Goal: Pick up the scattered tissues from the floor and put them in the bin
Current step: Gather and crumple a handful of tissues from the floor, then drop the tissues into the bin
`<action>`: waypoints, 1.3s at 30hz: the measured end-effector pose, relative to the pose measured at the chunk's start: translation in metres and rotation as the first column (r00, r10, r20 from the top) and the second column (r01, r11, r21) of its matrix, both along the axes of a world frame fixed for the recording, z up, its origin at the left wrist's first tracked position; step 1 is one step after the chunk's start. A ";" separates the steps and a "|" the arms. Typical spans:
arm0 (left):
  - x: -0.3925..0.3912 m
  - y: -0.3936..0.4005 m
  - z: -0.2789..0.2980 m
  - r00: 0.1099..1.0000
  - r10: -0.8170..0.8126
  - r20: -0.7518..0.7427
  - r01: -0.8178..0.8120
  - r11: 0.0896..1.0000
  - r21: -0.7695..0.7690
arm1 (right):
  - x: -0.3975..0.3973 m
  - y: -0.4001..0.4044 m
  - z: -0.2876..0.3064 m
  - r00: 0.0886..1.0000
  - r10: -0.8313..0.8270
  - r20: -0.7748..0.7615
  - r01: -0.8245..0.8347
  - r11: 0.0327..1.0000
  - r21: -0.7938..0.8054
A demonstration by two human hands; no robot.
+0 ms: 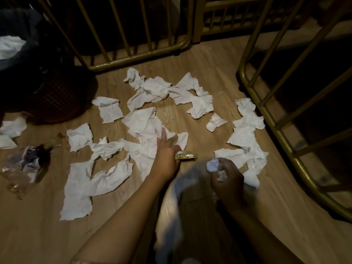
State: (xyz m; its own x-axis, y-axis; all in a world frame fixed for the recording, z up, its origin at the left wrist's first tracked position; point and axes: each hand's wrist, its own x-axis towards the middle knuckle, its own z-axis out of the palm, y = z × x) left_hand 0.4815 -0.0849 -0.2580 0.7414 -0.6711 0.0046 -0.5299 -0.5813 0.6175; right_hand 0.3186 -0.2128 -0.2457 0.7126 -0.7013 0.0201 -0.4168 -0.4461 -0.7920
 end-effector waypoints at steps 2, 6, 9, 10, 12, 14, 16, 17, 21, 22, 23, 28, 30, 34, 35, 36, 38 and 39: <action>0.003 -0.001 -0.002 0.999 -0.047 0.016 0.045 0.992 0.120 | 0.004 0.000 0.003 0.996 -0.005 0.092 0.010 0.999 -0.052; 0.007 0.002 0.009 0.999 -0.036 0.021 0.036 0.999 0.029 | 0.017 -0.001 0.014 0.991 -0.051 0.125 0.053 0.998 -0.018; 0.014 -0.001 0.032 0.995 0.005 -0.098 -0.020 0.988 -0.153 | 0.033 -0.002 0.033 0.984 -0.065 0.165 0.067 0.998 -0.006; 0.019 -0.003 0.044 0.991 0.018 -0.129 -0.042 0.981 -0.190 | 0.039 -0.003 0.041 0.980 -0.047 0.194 0.047 0.999 0.003; 0.031 -0.005 0.072 0.988 0.028 -0.153 -0.060 0.975 -0.213 | 0.054 -0.004 0.060 0.975 -0.009 0.224 -0.007 0.997 0.071; 0.048 -0.001 0.103 0.979 0.022 -0.202 -0.067 0.973 -0.220 | 0.072 -0.002 0.082 0.964 0.002 0.267 -0.033 0.993 0.112; 0.065 0.009 0.134 0.955 0.014 -0.295 -0.097 0.958 -0.268 | 0.093 0.005 0.103 0.946 0.010 0.324 -0.054 0.990 0.127; 0.072 0.015 0.148 0.945 0.021 -0.328 -0.124 0.947 -0.297 | 0.104 0.009 0.114 0.934 0.014 0.357 -0.065 0.989 0.130; 0.096 0.036 0.196 0.925 0.081 -0.372 -0.241 0.880 -0.409 | 0.147 0.032 0.160 0.901 -0.005 0.434 -0.094 0.974 0.206; 0.102 0.043 0.204 0.912 0.112 -0.395 -0.291 0.855 -0.429 | 0.157 0.040 0.172 0.901 0.003 0.434 -0.109 0.969 0.220; 0.108 0.050 0.210 0.900 0.142 -0.412 -0.335 0.829 -0.447 | 0.166 0.048 0.184 0.903 0.018 0.430 -0.125 0.967 0.222; 0.136 0.094 0.228 0.850 0.223 -0.478 -0.480 0.703 -0.525 | 0.211 0.096 0.234 0.930 0.146 0.336 -0.225 0.952 0.209; 0.148 0.116 0.234 0.793 0.219 -0.568 -0.555 0.644 -0.527 | 0.235 0.119 0.247 0.947 0.125 0.297 -0.235 0.899 0.370; 0.178 0.164 0.251 0.702 0.191 -0.686 -0.671 0.499 -0.548 | 0.301 0.162 0.255 0.977 -0.008 0.213 -0.164 0.609 0.776; 0.191 0.177 0.255 0.681 0.237 -0.693 -0.707 0.459 -0.538 | 0.320 0.172 0.255 0.981 -0.053 0.184 -0.131 0.520 0.844; 0.204 0.188 0.260 0.652 0.282 -0.704 -0.744 0.416 -0.523 | 0.341 0.179 0.253 0.983 -0.079 0.163 -0.111 0.451 0.886; 0.235 0.212 0.268 0.596 0.344 -0.725 -0.800 0.337 -0.497 | 0.380 0.195 0.250 0.980 -0.110 0.165 -0.109 0.395 0.912; 0.250 0.223 0.273 0.577 0.361 -0.733 -0.816 0.296 -0.496 | 0.400 0.203 0.248 0.980 -0.112 0.167 -0.112 0.388 0.915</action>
State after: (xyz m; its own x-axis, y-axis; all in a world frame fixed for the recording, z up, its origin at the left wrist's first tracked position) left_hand 0.7317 0.1379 0.0154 0.9754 0.0727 -0.2082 0.1922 0.1825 0.9642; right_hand 0.7185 -0.0103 0.0019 0.7734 -0.3696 -0.5150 -0.2260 0.5983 -0.7687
